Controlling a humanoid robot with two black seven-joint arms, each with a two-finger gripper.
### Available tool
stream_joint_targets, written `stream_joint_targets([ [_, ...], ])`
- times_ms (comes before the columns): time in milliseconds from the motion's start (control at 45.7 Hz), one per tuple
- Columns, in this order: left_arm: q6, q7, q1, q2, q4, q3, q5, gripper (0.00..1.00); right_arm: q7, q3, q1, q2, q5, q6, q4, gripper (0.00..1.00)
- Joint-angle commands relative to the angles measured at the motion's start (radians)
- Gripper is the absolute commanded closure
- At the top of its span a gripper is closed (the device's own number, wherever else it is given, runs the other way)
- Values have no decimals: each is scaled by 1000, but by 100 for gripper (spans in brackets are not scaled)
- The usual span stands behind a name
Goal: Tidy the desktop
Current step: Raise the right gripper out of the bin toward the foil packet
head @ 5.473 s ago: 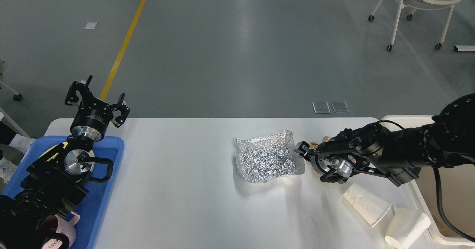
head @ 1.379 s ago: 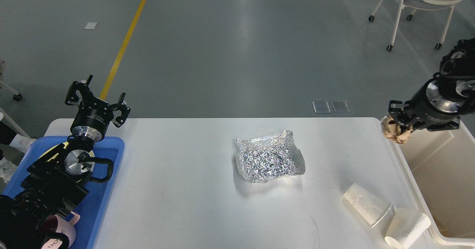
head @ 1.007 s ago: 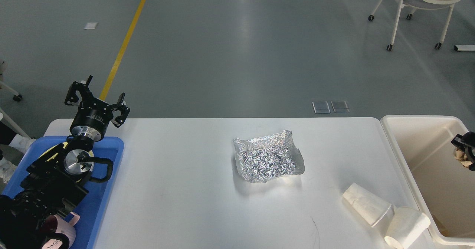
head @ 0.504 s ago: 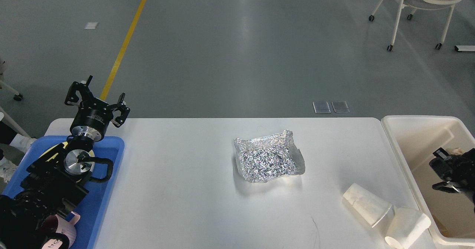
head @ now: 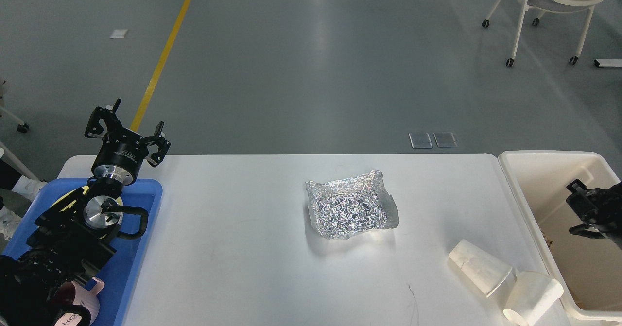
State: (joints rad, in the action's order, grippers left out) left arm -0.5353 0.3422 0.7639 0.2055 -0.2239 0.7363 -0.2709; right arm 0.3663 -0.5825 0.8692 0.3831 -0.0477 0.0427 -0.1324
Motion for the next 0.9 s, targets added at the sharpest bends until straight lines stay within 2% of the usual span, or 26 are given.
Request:
stream_joint_targets([
  [0,0,0,0,0,0,0,1,1,-1,4,97,8,2,100,-16,0],
  [197,0,0,0,0,0,0,-1,1,-3,-2,286,48,2,222,-139,0],
  [438,0,0,0,0,0,0,1,0,-3,-51,741,155,-72,350,-671,0],
  [547,0,0,0,0,0,0,-1,0,-1,-137,945,139,-103,426,-870,0],
  [701,0,0,0,0,0,0,1,1,-1,-214,1180,51,-95,525,-1113,0],
  [876,0,0,0,0,0,0,1,0,-1,-232,1367,-16,-78,562,-1354,0],
])
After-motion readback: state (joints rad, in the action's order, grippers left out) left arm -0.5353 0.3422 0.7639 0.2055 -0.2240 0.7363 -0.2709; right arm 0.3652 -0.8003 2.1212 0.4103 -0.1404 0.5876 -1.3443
